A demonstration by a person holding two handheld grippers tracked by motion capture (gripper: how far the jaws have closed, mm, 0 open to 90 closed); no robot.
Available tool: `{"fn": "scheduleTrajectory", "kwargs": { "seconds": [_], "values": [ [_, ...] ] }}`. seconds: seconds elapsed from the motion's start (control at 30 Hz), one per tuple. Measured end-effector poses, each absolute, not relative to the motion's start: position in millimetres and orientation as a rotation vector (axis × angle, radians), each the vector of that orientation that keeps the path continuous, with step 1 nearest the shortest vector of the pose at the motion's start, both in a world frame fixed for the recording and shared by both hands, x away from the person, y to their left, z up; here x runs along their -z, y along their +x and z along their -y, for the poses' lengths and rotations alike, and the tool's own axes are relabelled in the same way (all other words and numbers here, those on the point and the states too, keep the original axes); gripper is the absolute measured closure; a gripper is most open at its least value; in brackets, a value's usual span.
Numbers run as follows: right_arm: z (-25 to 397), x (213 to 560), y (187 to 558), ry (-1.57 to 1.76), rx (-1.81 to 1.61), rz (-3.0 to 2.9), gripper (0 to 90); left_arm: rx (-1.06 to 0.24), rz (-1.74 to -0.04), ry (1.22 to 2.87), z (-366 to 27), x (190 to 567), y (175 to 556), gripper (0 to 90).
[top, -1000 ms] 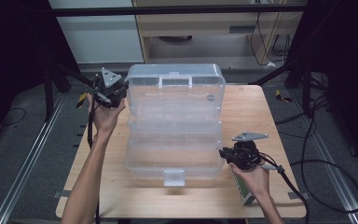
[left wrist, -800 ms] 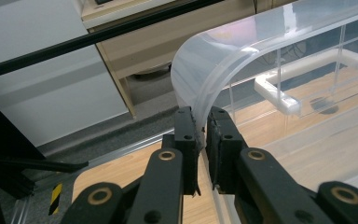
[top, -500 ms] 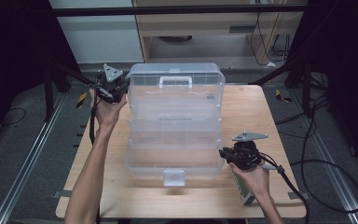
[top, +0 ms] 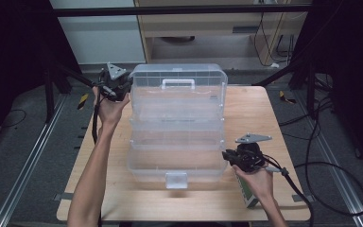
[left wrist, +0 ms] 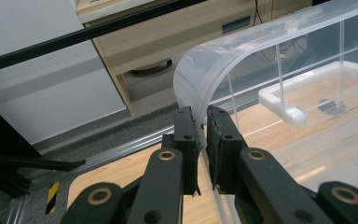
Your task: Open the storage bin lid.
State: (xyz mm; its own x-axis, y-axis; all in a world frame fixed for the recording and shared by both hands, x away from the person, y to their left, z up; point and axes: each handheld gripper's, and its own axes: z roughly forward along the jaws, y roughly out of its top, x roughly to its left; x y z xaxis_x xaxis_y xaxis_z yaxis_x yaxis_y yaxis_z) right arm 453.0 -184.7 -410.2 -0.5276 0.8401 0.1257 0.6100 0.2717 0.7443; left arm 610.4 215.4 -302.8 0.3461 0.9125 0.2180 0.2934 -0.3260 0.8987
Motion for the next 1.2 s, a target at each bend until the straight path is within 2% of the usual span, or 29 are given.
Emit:
{"fn": "scheduleTrajectory", "kwargs": {
  "seconds": [1.2],
  "values": [
    [185,410,454,1.327,-1.112,-2.259,76.9,-0.974,-1.099,1.858,-211,314,647,81.8]
  ]
}}
